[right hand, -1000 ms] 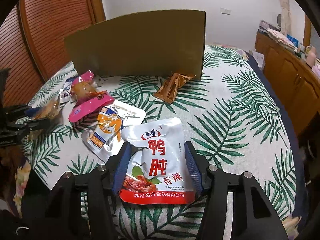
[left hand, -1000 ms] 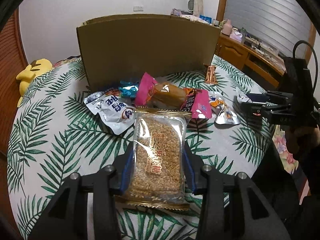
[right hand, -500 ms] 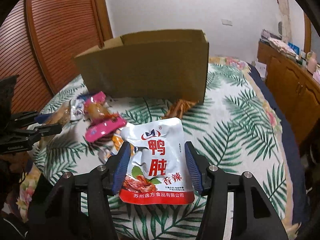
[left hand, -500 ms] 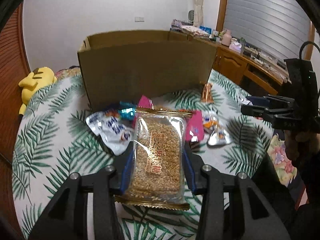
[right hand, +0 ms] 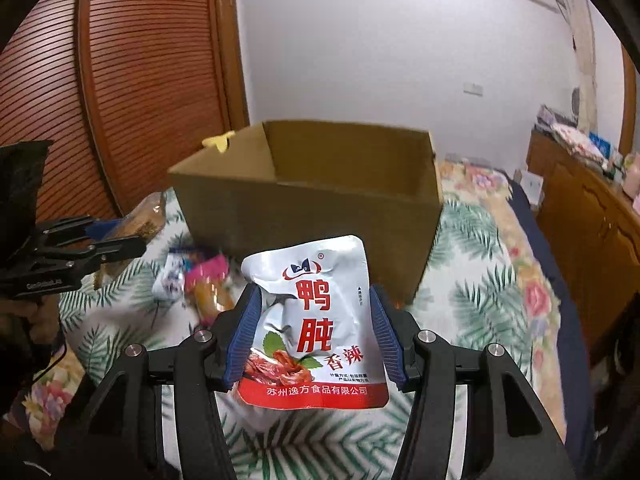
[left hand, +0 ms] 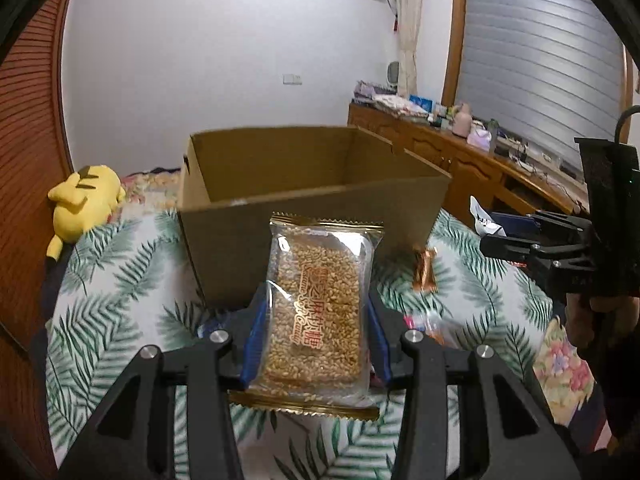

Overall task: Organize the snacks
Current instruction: 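Lift the sesame-bar pack with the left tool over the box while the right tool carries the duck-gizzard pouch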

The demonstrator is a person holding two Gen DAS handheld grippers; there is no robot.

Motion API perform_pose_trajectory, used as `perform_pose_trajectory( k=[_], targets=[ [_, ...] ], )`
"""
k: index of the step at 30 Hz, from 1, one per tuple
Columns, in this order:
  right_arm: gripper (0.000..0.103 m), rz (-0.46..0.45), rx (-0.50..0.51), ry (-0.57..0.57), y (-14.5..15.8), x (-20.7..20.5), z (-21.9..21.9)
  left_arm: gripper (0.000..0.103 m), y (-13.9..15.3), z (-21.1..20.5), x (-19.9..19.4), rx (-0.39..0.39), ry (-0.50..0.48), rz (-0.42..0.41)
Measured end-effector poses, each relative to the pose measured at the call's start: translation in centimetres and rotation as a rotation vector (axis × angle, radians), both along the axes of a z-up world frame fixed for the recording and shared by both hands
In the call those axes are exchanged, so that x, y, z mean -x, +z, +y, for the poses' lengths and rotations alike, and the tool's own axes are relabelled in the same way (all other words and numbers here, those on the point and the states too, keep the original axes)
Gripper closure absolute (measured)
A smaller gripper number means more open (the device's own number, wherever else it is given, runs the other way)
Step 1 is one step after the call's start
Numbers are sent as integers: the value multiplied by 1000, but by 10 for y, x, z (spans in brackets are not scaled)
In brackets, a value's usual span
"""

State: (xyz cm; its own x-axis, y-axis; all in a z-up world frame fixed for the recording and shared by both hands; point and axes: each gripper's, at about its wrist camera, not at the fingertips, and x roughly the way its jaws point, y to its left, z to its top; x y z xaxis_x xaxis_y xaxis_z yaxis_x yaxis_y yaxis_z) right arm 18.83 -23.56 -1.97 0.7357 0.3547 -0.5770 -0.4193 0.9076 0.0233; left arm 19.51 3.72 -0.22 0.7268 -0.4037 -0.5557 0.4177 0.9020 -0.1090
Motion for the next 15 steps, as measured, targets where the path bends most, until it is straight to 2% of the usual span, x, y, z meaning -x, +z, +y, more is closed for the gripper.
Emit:
perform_pose_trajectory(
  k=[15],
  targets=[
    [47, -109, 4, 71, 41, -81, 30, 60, 45, -7, -74, 49, 21, -114]
  ],
)
